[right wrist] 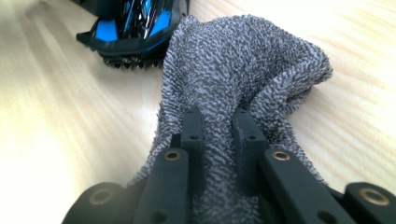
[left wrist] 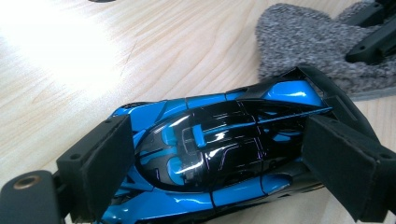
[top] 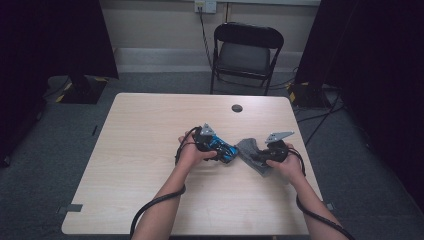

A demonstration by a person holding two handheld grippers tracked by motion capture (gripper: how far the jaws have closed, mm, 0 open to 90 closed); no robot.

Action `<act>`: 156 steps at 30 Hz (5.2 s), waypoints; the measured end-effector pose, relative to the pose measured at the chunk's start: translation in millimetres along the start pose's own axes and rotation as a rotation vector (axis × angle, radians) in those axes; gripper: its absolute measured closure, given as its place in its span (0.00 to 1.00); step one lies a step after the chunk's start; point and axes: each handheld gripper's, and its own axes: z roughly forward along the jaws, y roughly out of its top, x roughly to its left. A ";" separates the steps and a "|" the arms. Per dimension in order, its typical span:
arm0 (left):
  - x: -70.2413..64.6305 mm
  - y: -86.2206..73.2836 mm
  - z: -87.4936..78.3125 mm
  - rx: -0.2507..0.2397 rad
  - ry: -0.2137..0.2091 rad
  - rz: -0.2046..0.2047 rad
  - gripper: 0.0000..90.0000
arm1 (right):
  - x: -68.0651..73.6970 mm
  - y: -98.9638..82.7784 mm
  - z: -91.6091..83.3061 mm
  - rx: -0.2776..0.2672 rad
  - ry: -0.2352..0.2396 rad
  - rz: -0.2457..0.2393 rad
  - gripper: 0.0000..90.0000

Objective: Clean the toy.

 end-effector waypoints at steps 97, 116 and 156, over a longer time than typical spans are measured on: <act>-1.5 -3.3 0.1 -0.026 0.002 -0.005 0.11 | -1.4 84.7 91.1 -0.001 -0.064 0.007 0.85; -1.4 -4.2 0.0 -0.033 0.003 -0.004 0.11 | 0.2 82.0 84.6 0.028 -0.074 -0.013 0.85; -1.2 -3.9 -0.1 -0.030 0.000 -0.005 0.11 | -4.0 56.3 58.0 0.017 -0.047 -0.018 0.85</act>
